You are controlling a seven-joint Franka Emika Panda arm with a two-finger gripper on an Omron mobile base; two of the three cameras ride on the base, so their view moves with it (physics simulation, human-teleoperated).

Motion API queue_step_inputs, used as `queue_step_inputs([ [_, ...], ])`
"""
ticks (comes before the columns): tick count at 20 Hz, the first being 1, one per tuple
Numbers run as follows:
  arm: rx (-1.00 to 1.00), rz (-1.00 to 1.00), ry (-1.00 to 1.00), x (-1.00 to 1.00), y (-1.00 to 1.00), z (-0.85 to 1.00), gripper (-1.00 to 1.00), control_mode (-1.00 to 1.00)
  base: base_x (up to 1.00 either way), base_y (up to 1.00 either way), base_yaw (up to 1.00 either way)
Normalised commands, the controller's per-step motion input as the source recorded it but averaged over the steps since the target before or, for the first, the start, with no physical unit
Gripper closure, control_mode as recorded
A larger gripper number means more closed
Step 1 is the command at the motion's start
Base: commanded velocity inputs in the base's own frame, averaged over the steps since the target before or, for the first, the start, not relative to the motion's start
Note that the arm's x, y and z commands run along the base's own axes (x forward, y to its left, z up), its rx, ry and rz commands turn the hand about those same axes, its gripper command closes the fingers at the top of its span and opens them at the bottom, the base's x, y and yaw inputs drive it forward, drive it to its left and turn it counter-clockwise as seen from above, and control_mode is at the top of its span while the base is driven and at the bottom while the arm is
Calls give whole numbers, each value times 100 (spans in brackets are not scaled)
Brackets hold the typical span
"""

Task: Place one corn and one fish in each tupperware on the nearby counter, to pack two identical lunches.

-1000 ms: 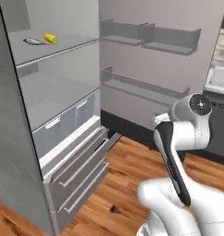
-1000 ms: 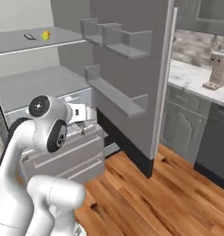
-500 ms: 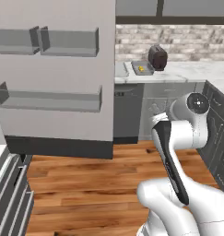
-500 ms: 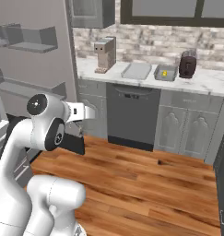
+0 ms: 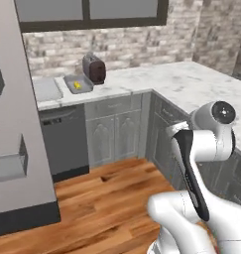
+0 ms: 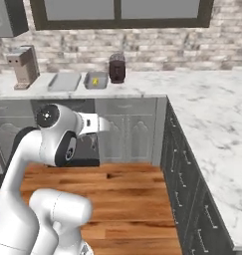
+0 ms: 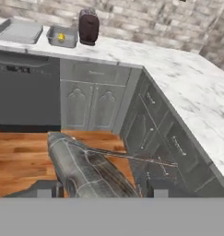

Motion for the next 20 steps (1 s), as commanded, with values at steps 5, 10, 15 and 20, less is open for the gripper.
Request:
queue_step_inputs([
  [5,0,0,0,0,0,0,100,100,100,93,-13],
  [10,0,0,0,0,0,0,100,100,100,-57,-10],
  [15,0,0,0,0,0,0,100,100,100,-22,2],
  [20,0,0,0,0,0,0,100,100,100,56,18],
])
